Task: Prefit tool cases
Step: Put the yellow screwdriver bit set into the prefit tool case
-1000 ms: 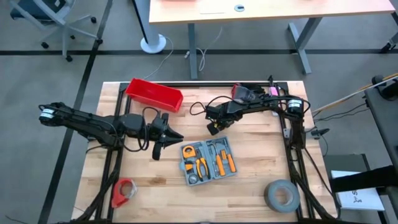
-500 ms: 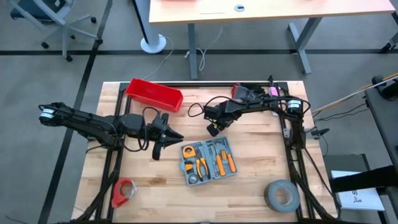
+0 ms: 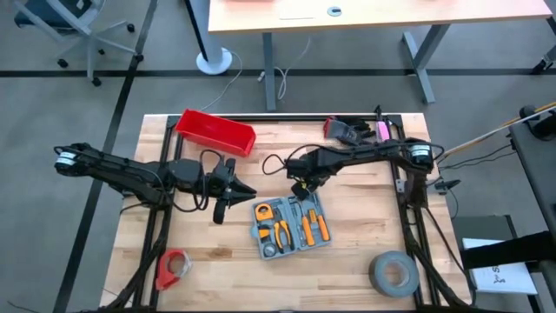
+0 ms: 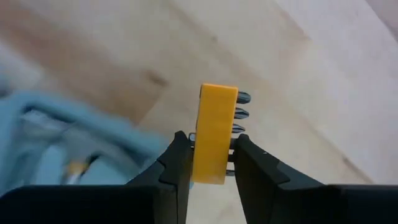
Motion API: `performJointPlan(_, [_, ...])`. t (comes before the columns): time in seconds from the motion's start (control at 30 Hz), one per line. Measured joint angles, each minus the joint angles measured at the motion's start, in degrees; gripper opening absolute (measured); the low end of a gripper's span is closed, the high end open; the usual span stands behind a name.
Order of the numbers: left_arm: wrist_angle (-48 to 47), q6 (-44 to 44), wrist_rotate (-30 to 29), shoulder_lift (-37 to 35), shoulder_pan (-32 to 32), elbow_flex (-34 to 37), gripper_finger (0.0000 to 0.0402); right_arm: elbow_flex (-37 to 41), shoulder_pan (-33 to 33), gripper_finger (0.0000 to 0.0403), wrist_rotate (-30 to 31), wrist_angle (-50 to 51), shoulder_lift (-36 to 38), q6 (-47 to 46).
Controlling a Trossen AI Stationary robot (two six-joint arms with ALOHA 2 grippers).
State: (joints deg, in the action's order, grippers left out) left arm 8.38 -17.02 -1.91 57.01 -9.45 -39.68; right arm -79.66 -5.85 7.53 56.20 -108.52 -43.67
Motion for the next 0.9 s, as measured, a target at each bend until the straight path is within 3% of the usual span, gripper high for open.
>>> performJointPlan(0.4, [0.1, -2.1, 0.0, 1.4, 0.0, 0.3, 0.0066, -0.1, 13.9, 0.0088, 1.9, 0.7, 6.1, -8.4])
performJointPlan(0.6, [4.3, -4.4, 0.0, 7.8, -1.0, 0.4, 0.0066, 0.0, 20.5, 0.0091, 3.6, 0.8, 6.6, -12.4])
performJointPlan(0.9, [18.6, -5.7, 0.0, 18.4, -1.8, 0.4, 0.0066, 0.0, 26.7, 0.0095, 11.0, 0.7, 6.6, -16.4])
